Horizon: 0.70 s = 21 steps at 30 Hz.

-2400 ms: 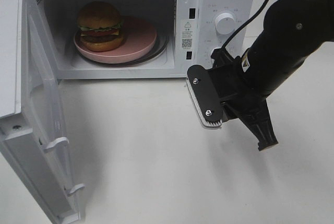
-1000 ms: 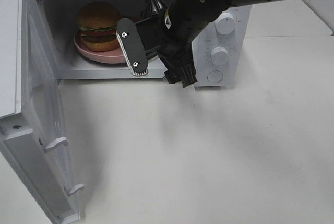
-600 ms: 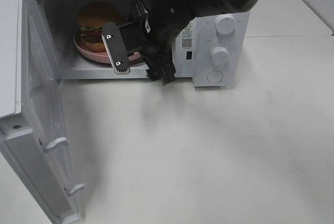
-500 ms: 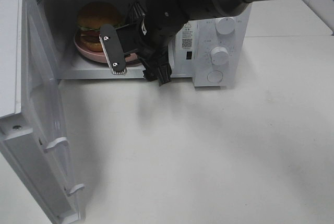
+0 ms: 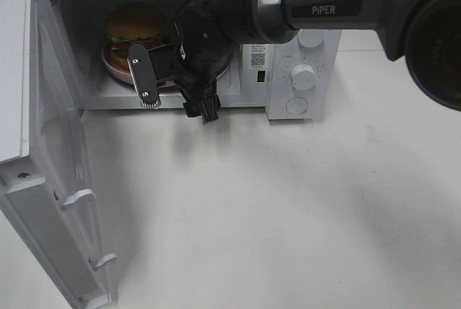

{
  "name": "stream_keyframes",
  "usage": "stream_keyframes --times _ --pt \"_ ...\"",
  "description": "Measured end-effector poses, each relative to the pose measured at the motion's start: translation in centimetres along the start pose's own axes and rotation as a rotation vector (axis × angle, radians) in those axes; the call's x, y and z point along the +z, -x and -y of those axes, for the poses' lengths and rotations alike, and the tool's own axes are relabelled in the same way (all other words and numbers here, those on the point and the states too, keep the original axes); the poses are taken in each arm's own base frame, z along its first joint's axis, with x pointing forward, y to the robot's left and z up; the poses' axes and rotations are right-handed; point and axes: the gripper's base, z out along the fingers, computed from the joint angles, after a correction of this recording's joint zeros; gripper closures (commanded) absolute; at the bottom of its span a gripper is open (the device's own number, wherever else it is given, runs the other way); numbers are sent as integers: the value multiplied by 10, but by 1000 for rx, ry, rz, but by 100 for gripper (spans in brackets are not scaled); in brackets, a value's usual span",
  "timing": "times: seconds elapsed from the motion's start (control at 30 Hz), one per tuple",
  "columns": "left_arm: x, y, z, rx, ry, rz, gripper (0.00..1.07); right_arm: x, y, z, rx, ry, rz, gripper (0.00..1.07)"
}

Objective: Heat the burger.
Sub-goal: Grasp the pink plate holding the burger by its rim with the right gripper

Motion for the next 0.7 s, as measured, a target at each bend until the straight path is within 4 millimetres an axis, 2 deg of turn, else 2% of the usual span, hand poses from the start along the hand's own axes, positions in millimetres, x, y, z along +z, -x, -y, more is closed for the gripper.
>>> stream_keyframes --times 0.17,0.4,0.43,0.47,0.5,0.53,0.57,0.6,0.63,0.67,0.7 --pt "0 0 0 0 0 0 7 13 -3 2 25 -1 2 25" --pt "0 0 0 0 0 0 7 19 -9 5 44 -3 -3 29" --pt "0 0 0 0 0 0 7 21 -9 4 52 -1 1 36" --pt "0 0 0 0 0 0 7 21 -9 4 52 -1 1 36" --pt "0 0 0 0 0 0 7 24 -9 2 53 6 0 46" --pt "0 0 0 0 0 0 7 24 -9 2 53 6 0 46" --pt "0 0 0 0 0 0 7 25 -9 1 60 12 3 58" --pt "0 0 0 0 0 0 7 26 -8 0 63 15 5 66" --pt "0 0 0 0 0 0 7 26 -8 0 63 15 5 66" --pt "0 0 0 0 0 0 7 26 -8 1 69 8 12 83" --pt "0 0 0 0 0 0 7 26 -8 1 69 8 12 83"
